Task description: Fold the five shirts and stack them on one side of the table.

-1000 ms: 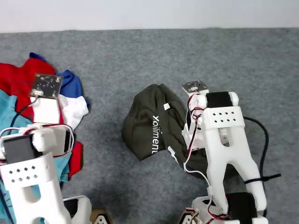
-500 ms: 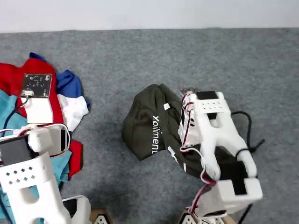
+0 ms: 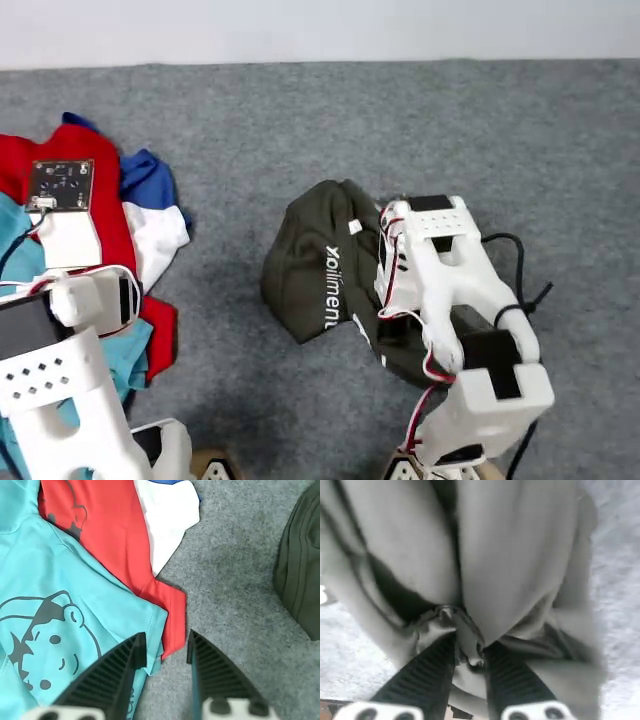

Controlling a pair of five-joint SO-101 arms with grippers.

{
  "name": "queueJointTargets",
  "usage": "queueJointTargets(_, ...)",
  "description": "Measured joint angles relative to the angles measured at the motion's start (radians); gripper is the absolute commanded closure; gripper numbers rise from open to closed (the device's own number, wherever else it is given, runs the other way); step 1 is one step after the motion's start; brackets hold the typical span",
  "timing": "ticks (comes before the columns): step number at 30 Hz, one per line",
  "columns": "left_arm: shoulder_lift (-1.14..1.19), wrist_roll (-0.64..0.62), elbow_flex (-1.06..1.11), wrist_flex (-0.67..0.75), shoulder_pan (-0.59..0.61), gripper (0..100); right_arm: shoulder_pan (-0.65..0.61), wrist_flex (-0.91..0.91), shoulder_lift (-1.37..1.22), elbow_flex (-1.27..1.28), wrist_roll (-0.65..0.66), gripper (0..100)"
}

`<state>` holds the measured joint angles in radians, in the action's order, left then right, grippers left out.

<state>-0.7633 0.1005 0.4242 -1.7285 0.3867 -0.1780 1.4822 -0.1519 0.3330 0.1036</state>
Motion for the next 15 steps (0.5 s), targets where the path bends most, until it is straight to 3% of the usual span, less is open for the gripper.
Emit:
queueJointTargets(5, 0.0, 0.0, 0.0, 0.0, 0.0, 86, 0.005, 0.066, 0.143, -0.091, 0.012, 98.8)
queueJointTargets(15, 0.0, 0.0, 0.0, -0.002, 0.0, 86, 0.083, 0.058, 0.287, -0.315, 0.175, 98.9)
